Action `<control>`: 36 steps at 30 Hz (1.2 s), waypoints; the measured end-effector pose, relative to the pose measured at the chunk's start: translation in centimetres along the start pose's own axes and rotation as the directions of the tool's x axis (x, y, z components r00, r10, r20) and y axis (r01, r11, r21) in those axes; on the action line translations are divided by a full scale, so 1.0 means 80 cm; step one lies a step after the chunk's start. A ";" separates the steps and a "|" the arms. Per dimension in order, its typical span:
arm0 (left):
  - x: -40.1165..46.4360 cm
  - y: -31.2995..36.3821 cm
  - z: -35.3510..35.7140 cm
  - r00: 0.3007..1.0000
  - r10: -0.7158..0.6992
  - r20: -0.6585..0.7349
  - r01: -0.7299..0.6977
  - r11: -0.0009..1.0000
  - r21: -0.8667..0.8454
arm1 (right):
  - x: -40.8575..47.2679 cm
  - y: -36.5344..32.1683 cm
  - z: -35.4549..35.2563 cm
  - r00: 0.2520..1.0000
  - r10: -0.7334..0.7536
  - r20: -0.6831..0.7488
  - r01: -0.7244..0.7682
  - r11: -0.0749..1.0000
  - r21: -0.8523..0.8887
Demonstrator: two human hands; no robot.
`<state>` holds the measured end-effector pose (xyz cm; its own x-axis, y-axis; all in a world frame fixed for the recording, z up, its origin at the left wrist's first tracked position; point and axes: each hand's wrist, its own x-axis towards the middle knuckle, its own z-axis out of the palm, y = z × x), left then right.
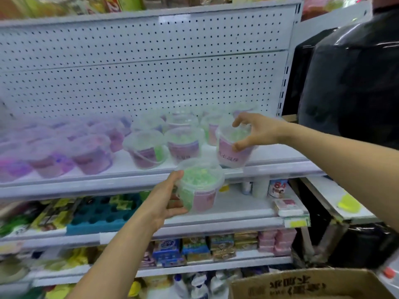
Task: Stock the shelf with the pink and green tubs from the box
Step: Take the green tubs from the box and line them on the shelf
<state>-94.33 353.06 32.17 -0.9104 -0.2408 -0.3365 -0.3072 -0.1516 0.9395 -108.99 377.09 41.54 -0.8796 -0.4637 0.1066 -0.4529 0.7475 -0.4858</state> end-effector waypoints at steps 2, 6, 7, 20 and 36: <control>0.007 0.004 -0.004 1.000 -0.001 0.008 0.001 1.000 0.000 | 0.022 -0.003 0.003 0.998 -0.009 0.057 0.010 0.999 -0.033; 0.017 0.008 -0.014 0.999 0.005 0.035 -0.005 1.000 -0.001 | 0.047 -0.007 0.001 0.989 -0.033 0.144 0.034 0.999 -0.006; 0.019 0.008 -0.016 0.999 0.005 0.039 -0.005 1.000 -0.002 | 0.049 -0.007 0.000 0.986 -0.046 0.160 0.044 0.999 0.014; 0.009 0.015 -0.011 0.998 -0.025 0.064 0.026 1.000 -0.015 | 0.025 0.005 0.024 0.977 -0.209 -0.034 0.209 0.978 -0.007; 0.017 0.083 0.093 0.975 0.107 0.192 -0.117 0.992 0.039 | -0.097 0.016 -0.008 0.921 -0.266 -0.286 0.333 0.917 0.219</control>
<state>-99.66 358.84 38.46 -0.9743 -0.0666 -0.2153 -0.2094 -0.0847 0.9741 -102.85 382.01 40.65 -0.7308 -0.4898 0.4754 -0.6764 0.4267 -0.6003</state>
